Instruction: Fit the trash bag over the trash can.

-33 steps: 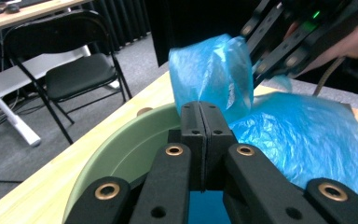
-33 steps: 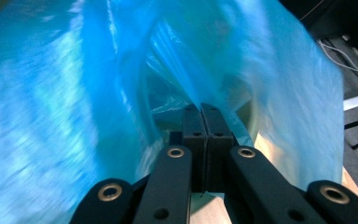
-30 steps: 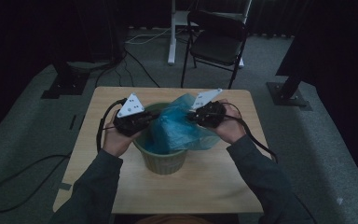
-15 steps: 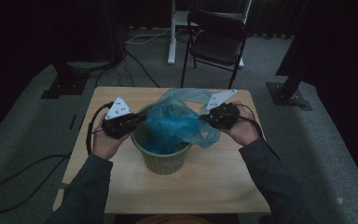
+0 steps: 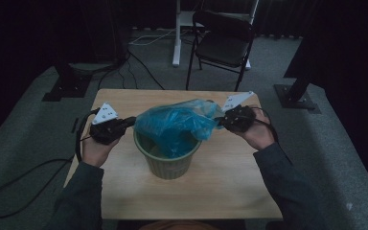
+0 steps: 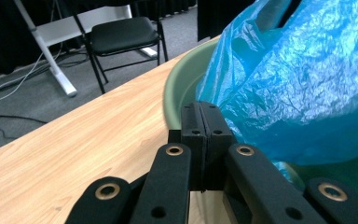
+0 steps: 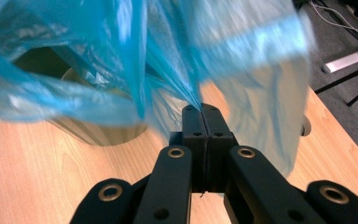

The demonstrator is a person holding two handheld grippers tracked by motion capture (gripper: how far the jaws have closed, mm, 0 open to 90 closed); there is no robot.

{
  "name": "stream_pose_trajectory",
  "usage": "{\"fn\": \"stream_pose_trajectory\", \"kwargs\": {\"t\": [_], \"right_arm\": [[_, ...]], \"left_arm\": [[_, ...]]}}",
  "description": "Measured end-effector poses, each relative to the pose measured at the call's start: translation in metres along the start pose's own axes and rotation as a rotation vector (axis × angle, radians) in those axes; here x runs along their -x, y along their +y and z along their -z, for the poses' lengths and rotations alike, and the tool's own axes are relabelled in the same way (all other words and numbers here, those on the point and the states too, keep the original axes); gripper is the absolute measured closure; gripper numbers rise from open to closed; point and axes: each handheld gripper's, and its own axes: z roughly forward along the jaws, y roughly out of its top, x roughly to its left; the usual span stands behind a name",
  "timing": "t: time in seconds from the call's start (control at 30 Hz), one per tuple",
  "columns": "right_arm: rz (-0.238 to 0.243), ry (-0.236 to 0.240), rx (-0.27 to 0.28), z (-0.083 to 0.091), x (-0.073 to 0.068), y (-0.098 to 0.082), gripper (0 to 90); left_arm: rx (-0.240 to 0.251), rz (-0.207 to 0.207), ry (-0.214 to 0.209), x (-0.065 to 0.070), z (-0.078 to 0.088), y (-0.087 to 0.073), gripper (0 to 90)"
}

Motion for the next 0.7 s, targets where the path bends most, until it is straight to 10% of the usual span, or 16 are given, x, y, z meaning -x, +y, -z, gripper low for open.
{"fn": "stream_pose_trajectory", "kwargs": {"t": [0.23,0.7], "right_arm": [[-0.015,0.005,0.006,0.001,0.001,-0.001,90.0],[0.019,0.191,-0.017,-0.023,-0.02,-0.005,89.4]], "left_arm": [[-0.011,0.02,0.011,-0.005,0.0,-0.007,89.6],[-0.053,0.06,-0.024,-0.001,-0.009,-0.03,89.6]]}}
